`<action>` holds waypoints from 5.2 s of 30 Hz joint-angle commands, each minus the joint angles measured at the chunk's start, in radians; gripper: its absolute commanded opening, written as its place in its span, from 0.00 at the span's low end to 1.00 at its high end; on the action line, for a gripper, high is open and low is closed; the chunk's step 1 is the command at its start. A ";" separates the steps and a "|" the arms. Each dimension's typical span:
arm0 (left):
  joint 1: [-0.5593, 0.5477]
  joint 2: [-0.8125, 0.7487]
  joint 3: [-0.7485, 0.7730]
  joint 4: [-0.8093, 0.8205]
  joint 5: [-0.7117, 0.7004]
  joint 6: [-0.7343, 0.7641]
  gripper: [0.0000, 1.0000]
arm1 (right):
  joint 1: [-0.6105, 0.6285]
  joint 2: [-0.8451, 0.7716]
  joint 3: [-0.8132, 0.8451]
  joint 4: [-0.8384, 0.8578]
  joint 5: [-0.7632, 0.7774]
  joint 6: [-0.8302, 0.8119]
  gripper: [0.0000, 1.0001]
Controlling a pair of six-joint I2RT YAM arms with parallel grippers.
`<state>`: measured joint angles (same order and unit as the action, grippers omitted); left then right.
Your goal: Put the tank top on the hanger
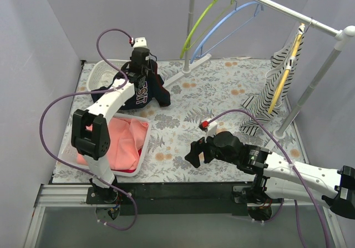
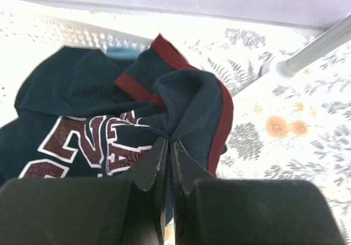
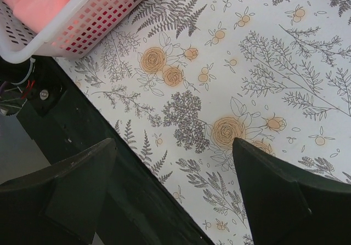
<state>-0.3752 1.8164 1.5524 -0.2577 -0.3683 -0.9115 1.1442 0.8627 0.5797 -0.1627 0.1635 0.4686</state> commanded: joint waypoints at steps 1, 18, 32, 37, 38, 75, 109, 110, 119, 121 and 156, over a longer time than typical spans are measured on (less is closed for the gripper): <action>0.005 -0.129 0.070 0.006 -0.003 0.005 0.00 | 0.002 0.009 0.049 0.009 -0.009 -0.002 0.95; 0.009 -0.304 0.610 -0.071 0.120 -0.024 0.00 | 0.002 -0.024 0.158 -0.015 0.044 -0.051 0.95; 0.007 -0.534 0.367 0.018 0.469 -0.230 0.00 | 0.003 -0.093 0.215 -0.038 0.110 -0.076 0.95; 0.007 -0.762 -0.090 0.135 0.670 -0.338 0.00 | 0.003 -0.181 0.158 -0.046 0.139 -0.044 0.95; 0.007 -0.787 -0.142 0.140 0.696 -0.351 0.00 | 0.002 -0.197 0.138 -0.050 0.145 -0.035 0.95; -0.260 -0.393 0.276 0.391 0.691 -0.455 0.00 | 0.002 -0.470 0.141 -0.184 0.415 0.024 0.95; -0.355 -1.019 -0.979 -0.047 0.737 -0.481 0.56 | -0.119 -0.300 -0.273 0.063 0.400 0.332 0.85; -0.355 -1.016 -0.951 -0.078 0.709 -0.469 0.56 | -0.154 -0.277 -0.265 0.092 0.313 0.305 0.84; -0.355 -0.705 -0.617 -0.163 0.382 -0.291 0.43 | -0.423 -0.079 -0.173 0.218 0.010 0.235 0.75; -0.355 -0.608 -0.579 -0.143 0.381 -0.251 0.39 | -0.426 -0.038 -0.161 0.224 0.004 0.229 0.74; -0.373 -0.229 -0.394 -0.081 0.307 -0.190 0.07 | -0.594 0.337 -0.109 0.492 -0.134 0.156 0.68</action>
<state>-0.7422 1.6459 1.1095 -0.3553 -0.0456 -1.1160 0.5602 1.1606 0.3973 0.2493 0.0418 0.6601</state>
